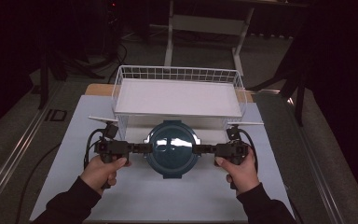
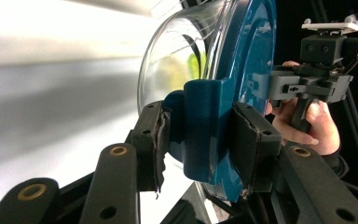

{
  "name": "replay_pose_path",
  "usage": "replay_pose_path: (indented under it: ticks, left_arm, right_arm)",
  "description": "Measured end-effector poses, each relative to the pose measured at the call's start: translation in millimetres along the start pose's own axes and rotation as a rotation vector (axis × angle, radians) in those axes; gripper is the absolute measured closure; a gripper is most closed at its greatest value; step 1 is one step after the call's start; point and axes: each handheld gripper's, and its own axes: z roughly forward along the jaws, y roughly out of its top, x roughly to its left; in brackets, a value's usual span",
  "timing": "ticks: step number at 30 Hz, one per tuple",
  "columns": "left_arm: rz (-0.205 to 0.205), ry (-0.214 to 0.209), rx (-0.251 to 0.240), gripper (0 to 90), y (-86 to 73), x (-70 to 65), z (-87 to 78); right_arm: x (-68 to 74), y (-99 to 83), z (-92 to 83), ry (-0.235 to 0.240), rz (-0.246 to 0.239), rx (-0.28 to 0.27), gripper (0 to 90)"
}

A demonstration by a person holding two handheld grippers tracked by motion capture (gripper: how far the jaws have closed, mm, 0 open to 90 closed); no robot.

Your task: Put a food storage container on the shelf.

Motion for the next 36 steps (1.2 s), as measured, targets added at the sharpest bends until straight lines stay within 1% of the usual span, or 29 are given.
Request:
replay_pose_path:
  ticks: [5, 8, 11, 12, 17, 21, 23, 26, 29, 30, 33, 36]
  left_arm:
    - [0.037, -0.004, -0.016, 56.8, 21.9, -17.7, -0.3]
    - [0.055, -0.009, -0.022, 56.8, 34.6, -25.8, -0.1]
    - [0.065, -0.020, -0.022, 56.8, 46.4, -30.8, 1.1]
    - [0.065, -0.024, -0.021, 56.8, 50.6, -31.7, 1.5]
    - [0.079, -0.028, -0.031, 56.8, 71.2, -37.7, 2.4]
    - [0.080, -0.028, -0.048, 56.8, 86.0, -39.5, 2.6]
    - [0.082, -0.027, -0.055, 56.8, 88.9, -40.3, 2.9]
    - [0.082, -0.034, -0.064, 56.8, 99.7, -39.9, 3.5]
    - [0.079, -0.038, -0.067, 56.8, 110.0, -38.0, 5.2]
    - [0.073, -0.038, -0.074, 56.8, 112.7, -37.4, 6.0]
    - [0.075, -0.031, -0.082, 56.8, 120.0, -36.0, 7.9]
    - [0.068, -0.030, -0.084, 56.7, 126.8, -31.8, 10.8]
  right_arm:
    - [6.5, 15.7, -15.5, 0.007, -0.007, -0.035, 55.8]
    - [9.8, 24.6, -22.8, 0.008, -0.008, -0.055, 55.8]
    - [12.4, 34.9, -30.0, 0.007, -0.013, -0.068, 55.8]
    - [13.7, 38.6, -31.8, 0.002, -0.022, -0.072, 55.8]
    - [16.2, 55.9, -38.1, -0.003, -0.018, -0.097, 55.7]
    - [15.7, 69.0, -39.6, -0.001, -0.009, -0.111, 55.7]
    - [15.8, 72.5, -39.8, 0.000, -0.009, -0.113, 55.7]
    - [14.6, 84.3, -40.5, 0.002, -0.002, -0.118, 55.7]
    - [13.4, 92.1, -40.1, 0.000, 0.006, -0.120, 55.7]
    - [12.4, 94.5, -39.7, 0.000, 0.010, -0.124, 55.7]
    - [9.0, 101.3, -38.3, -0.001, 0.025, -0.123, 55.7]
    - [6.6, 107.5, -36.3, -0.013, 0.028, -0.121, 55.6]
